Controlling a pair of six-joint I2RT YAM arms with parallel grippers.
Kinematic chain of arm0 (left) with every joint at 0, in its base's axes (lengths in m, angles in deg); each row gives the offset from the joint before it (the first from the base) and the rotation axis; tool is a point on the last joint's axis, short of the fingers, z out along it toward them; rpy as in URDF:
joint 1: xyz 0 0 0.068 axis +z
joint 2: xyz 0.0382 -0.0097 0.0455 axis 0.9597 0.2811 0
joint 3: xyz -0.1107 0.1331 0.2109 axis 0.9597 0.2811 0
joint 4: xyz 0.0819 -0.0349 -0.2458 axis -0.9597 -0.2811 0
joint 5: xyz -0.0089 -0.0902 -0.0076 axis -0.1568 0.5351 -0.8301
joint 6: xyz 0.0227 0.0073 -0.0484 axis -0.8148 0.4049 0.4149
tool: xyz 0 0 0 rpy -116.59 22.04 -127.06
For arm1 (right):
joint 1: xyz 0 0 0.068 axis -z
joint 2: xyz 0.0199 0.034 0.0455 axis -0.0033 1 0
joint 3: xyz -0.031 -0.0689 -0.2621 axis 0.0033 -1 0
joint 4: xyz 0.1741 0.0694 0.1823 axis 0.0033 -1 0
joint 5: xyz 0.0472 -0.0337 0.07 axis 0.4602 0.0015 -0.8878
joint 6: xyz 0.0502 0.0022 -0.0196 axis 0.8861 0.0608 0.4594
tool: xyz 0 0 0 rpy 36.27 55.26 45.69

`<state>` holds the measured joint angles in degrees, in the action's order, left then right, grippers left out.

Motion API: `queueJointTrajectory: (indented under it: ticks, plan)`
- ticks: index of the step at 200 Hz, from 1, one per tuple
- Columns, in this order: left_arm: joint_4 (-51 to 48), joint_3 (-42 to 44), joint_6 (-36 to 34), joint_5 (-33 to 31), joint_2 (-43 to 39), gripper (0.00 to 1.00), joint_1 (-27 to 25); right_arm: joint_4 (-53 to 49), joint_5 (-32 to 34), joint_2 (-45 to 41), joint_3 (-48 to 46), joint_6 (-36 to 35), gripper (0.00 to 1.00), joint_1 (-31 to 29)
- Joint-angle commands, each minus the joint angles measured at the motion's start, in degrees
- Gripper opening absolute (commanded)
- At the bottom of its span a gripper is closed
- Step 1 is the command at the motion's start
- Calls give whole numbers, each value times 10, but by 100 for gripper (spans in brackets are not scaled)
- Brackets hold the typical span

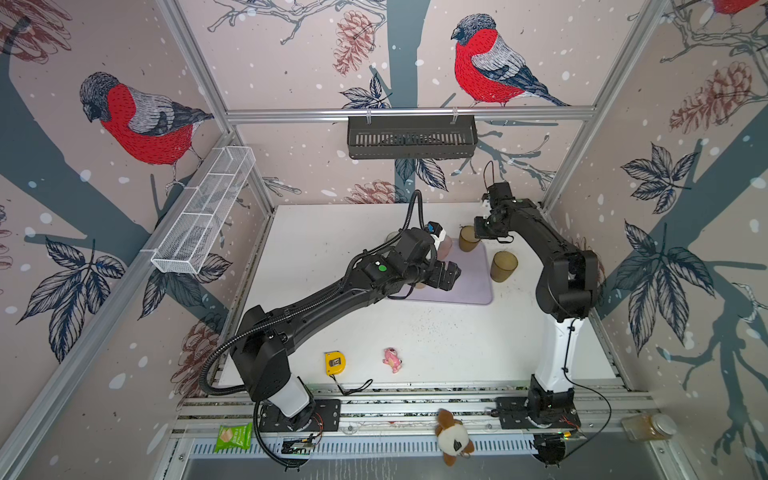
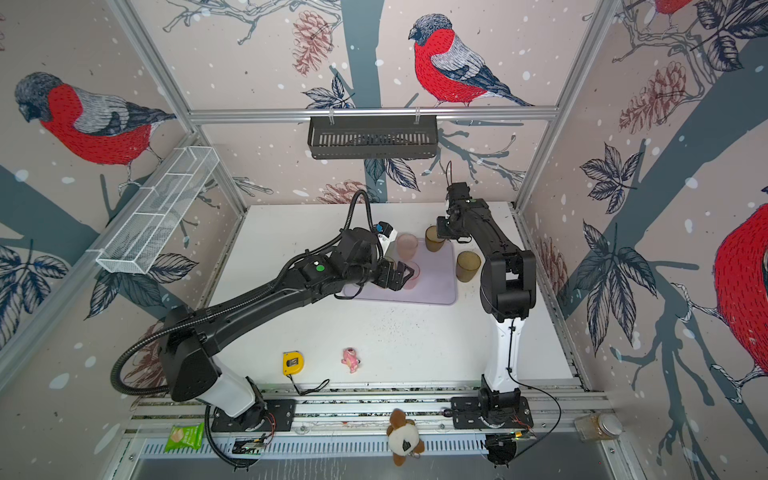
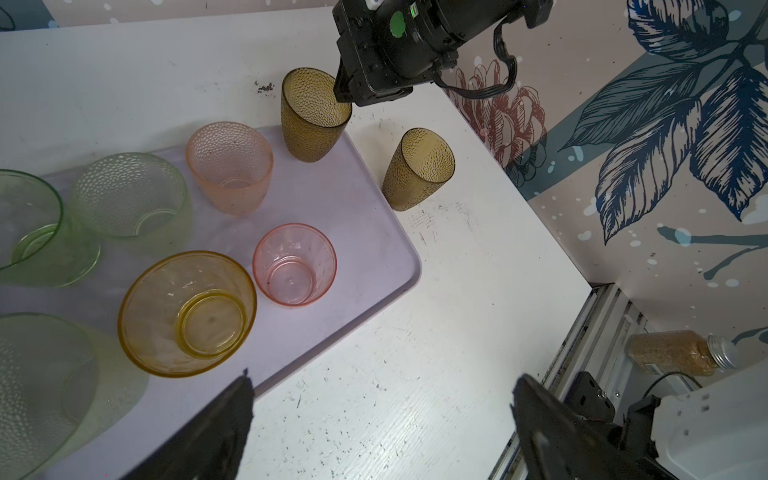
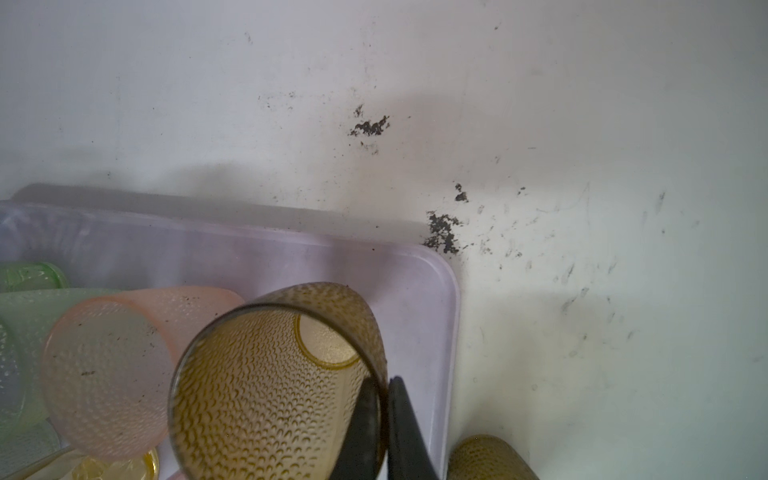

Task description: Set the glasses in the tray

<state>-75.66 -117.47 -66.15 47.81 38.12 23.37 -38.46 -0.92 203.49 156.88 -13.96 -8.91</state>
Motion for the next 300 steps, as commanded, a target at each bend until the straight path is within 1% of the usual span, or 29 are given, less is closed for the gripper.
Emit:
queueJointTrajectory:
  ticks: [1, 230, 270, 300]
  plan:
    - [2, 5, 4, -9, -9, 97, 1, 2, 5, -8, -5, -10, 1, -1]
    - [4, 23, 17, -18, -30, 97, 0, 34, 0, -9, -63, -3, 2, -7]
    - [4, 25, 17, -18, -30, 97, -1, 40, 2, -13, -72, 0, 3, -10]
    - [4, 25, 17, -19, -30, 97, 0, 43, 4, -15, -75, 1, 5, -11]
